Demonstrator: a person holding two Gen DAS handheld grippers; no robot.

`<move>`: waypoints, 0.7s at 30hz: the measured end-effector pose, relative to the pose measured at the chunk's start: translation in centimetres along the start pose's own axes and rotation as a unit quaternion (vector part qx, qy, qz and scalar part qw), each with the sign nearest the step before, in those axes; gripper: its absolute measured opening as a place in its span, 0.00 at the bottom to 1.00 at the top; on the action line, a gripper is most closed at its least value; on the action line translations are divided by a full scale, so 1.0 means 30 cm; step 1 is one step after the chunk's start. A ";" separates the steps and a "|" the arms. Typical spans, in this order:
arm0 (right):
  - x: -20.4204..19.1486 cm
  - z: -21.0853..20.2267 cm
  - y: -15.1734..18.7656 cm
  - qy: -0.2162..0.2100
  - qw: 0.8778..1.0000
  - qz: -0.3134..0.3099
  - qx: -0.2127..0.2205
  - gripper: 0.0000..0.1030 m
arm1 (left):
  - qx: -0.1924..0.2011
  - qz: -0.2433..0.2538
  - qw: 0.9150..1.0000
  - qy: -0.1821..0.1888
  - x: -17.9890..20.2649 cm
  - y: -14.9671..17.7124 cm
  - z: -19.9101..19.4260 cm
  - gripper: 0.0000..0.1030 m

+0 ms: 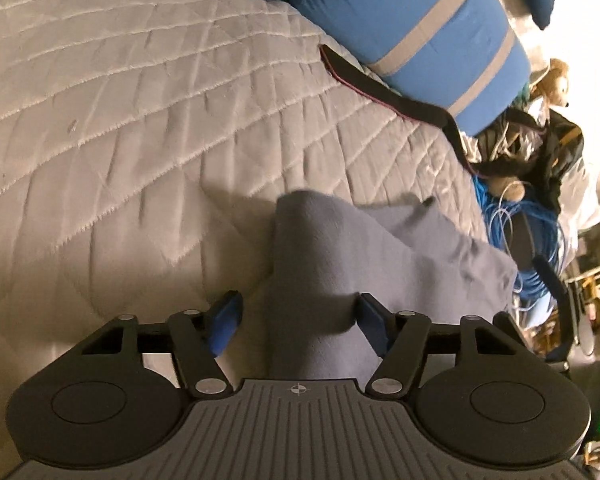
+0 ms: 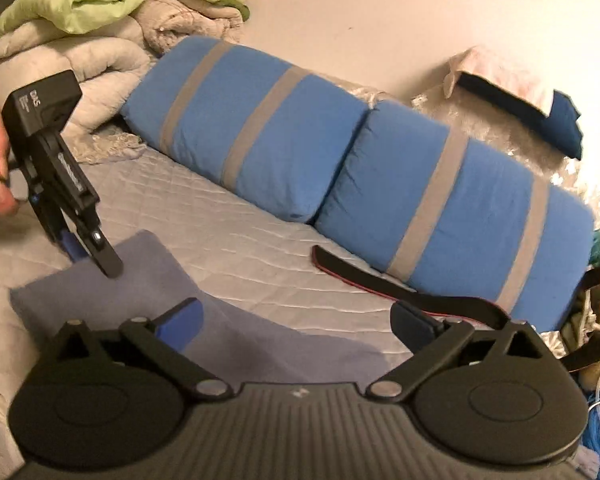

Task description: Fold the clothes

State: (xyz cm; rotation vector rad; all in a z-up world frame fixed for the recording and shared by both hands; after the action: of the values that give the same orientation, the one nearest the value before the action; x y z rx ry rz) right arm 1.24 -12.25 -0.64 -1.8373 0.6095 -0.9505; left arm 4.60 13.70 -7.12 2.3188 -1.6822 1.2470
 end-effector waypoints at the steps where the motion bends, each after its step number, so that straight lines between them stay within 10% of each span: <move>1: 0.008 0.002 0.013 0.007 1.000 -0.005 -0.002 1.00 | -0.004 0.006 1.000 -0.006 -0.003 -0.007 0.003 0.47; 7: 0.027 0.003 0.071 0.028 0.999 -0.004 -0.038 1.00 | -0.014 0.102 0.993 -0.065 0.052 -0.017 0.019 0.39; 16: 0.003 0.003 0.068 0.009 0.999 -0.006 -0.032 1.00 | 0.011 -0.071 0.997 0.028 -0.066 -0.062 0.027 0.38; 21: -0.001 0.013 0.075 0.008 0.999 -0.012 -0.037 1.00 | 0.018 -0.127 0.992 0.011 -0.094 -0.072 0.037 0.22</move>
State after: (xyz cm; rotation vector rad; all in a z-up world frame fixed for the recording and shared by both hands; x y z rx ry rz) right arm 1.53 -12.99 -2.78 -1.9075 0.6423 -0.9712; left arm 6.70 16.34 -8.67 2.4329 -1.3153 1.2553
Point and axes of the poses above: each gripper's, at about its wrist camera, not at the fingertips, and z roughly the way its jaws point, x to its right, y to its underside, the point moved 6 cm from there along z, roughly the way its jaws point, and after that the axes turned 6 degrees about x, right-handed, at the moved point
